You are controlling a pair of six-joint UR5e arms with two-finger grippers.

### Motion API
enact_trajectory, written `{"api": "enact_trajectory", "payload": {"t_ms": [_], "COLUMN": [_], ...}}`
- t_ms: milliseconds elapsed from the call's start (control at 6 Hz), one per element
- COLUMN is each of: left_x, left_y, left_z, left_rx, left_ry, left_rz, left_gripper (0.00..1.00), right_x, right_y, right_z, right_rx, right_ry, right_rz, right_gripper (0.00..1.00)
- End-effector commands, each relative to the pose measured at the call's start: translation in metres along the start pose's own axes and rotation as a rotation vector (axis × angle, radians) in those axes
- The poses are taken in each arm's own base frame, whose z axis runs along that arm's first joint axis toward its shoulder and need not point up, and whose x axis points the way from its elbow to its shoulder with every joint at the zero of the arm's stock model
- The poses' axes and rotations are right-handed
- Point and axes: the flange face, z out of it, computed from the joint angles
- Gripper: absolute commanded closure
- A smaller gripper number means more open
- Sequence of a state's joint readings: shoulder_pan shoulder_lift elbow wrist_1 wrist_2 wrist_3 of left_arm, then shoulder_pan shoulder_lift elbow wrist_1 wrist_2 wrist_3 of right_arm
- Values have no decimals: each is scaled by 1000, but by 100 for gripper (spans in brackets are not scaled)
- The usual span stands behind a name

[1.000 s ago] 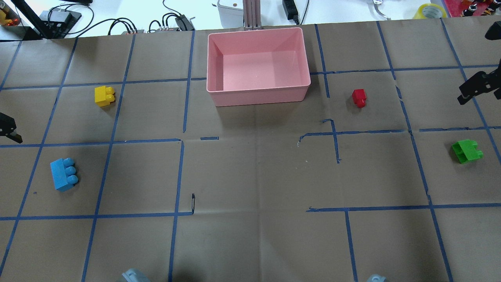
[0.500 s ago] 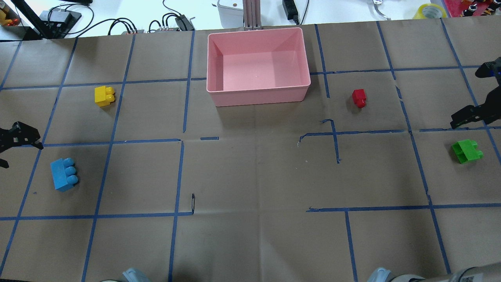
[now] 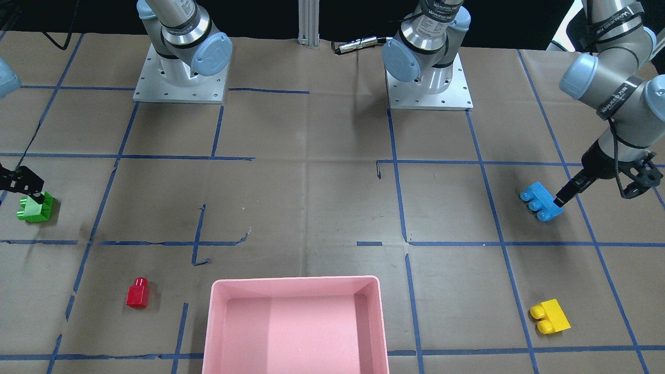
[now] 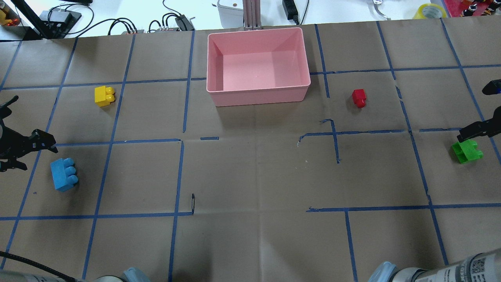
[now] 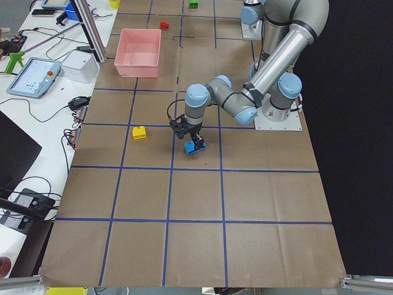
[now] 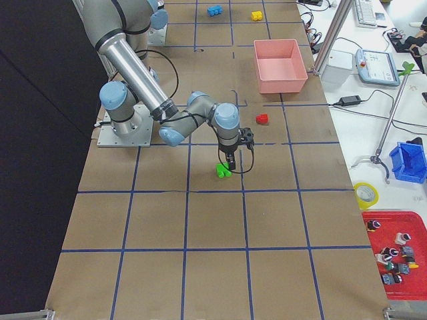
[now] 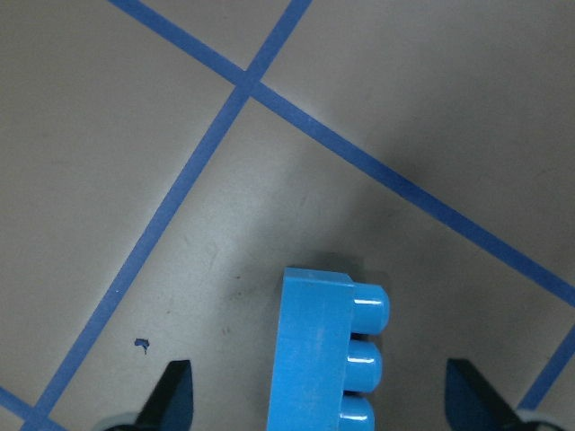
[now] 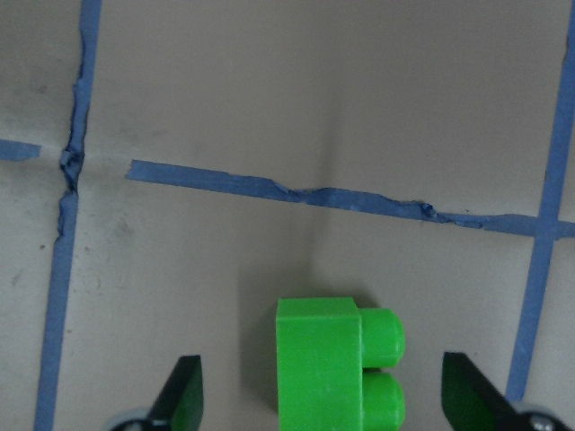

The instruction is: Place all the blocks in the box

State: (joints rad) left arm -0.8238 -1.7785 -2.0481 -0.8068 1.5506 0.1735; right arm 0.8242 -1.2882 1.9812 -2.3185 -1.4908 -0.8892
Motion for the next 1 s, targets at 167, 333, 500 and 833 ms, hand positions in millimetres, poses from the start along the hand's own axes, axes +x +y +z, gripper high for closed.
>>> {"api": "enact_trajectory", "payload": {"t_ms": [167,333,500,833], "left_x": [2,2,3,2], "left_y": [6,7,15,13], "left_z": [45,49,55,67], "left_rx": [-9,5,-2,43], "left_ry": [22,16,17,8], "left_rz": [2,0,0,10], "left_gripper": [0,0,0,0], "right_x": [6,3,3,4], "right_y": [8,11,11,12], "right_z": [35,40,41,45], "right_rx": [4,-3,-7,-17], "right_ry": [5,-5,-8,-14], "right_rz": [9,8,7,-27], "right_gripper": [1,1,2,5]}}
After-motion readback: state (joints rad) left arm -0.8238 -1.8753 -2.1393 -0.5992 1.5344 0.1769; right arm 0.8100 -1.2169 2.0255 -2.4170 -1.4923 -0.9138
